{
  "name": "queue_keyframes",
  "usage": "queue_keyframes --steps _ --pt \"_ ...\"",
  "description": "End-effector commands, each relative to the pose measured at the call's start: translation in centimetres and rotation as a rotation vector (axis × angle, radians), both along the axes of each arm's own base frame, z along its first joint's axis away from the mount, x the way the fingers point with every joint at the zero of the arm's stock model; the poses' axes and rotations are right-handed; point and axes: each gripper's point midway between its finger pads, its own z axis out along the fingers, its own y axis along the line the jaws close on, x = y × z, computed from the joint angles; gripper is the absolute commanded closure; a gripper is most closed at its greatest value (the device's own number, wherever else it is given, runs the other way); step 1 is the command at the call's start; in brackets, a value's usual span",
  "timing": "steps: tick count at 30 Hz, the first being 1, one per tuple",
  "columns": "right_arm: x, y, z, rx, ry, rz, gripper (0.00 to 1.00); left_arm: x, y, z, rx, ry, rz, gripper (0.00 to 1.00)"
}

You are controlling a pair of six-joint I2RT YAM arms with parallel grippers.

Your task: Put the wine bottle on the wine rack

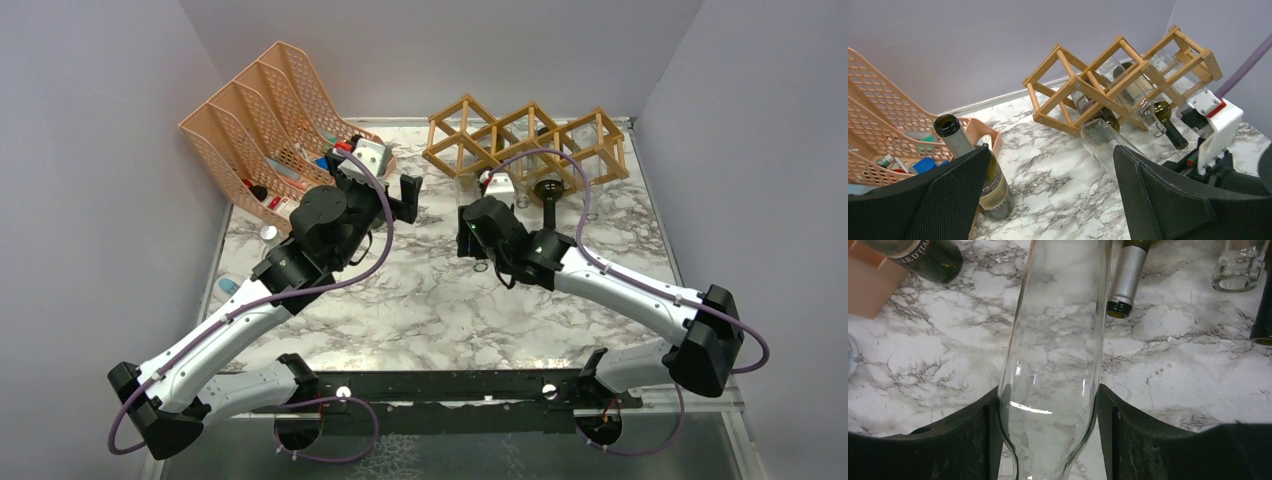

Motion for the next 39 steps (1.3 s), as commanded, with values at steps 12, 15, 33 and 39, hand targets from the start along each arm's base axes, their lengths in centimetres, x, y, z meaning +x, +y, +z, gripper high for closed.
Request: queue_keyframes --steps 12,15,33,39 --pt "6.6 2.7 4.9 0.162 -0.172 -0.036 0.96 -0.6 0.8 1.4 -0.001 -0.011 0.007 0.01" --pt "7.7 2.9 5.1 0.174 -0.191 -0.054 0.96 -0.6 1.0 1.4 -0.001 -0.012 0.011 0.01" --pt "15.6 3.8 7.3 0.333 -0.397 -0.119 0.97 -0.7 1.1 0.5 0.017 0.007 0.014 0.01" --pt "18.4 3.6 7.2 0.305 -0.456 -0.193 0.97 -0.5 1.2 0.3 0.023 0.012 0.027 0.01"
